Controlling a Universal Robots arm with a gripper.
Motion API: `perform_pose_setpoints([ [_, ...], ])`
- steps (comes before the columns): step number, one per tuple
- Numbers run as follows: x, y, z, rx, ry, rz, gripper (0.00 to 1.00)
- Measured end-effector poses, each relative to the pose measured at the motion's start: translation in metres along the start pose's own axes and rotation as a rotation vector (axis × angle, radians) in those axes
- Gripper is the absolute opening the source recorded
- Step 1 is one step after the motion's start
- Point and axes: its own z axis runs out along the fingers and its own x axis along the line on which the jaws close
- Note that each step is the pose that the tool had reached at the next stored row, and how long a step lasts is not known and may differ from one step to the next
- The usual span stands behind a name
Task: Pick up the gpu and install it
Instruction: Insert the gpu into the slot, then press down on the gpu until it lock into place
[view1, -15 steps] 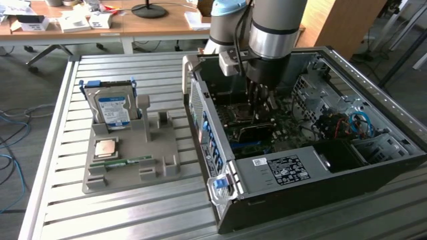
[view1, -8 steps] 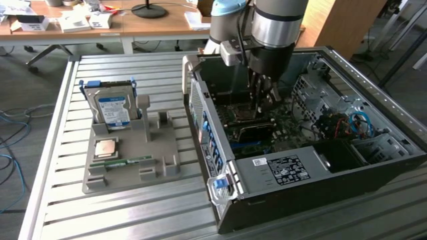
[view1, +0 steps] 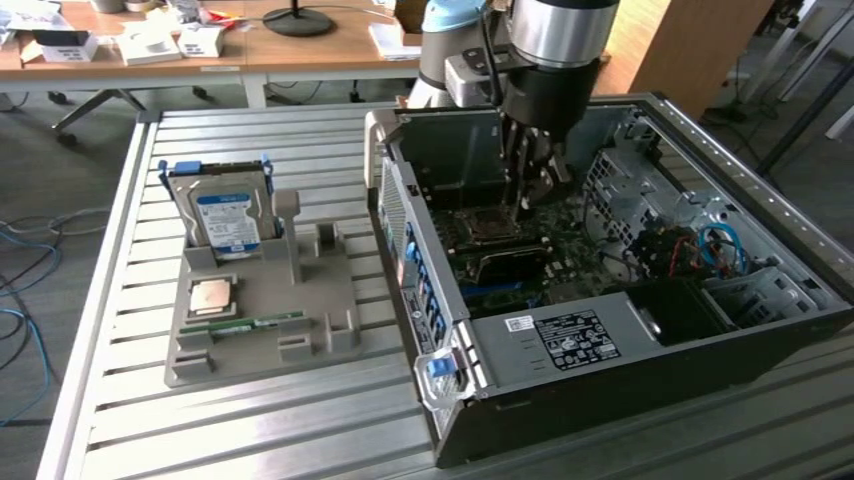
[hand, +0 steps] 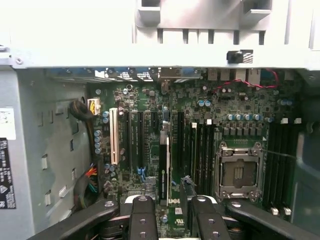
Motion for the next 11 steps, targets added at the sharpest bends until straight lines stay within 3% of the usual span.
perform_pose_setpoints([
  [5, 0.0001, -0.0008, -0.0095, 0.0000, -0.0002, 0.000, 0.33],
  [11, 0.0001, -0.0009, -0.0096, 0.0000, -0.0007, 0.000, 0.33],
])
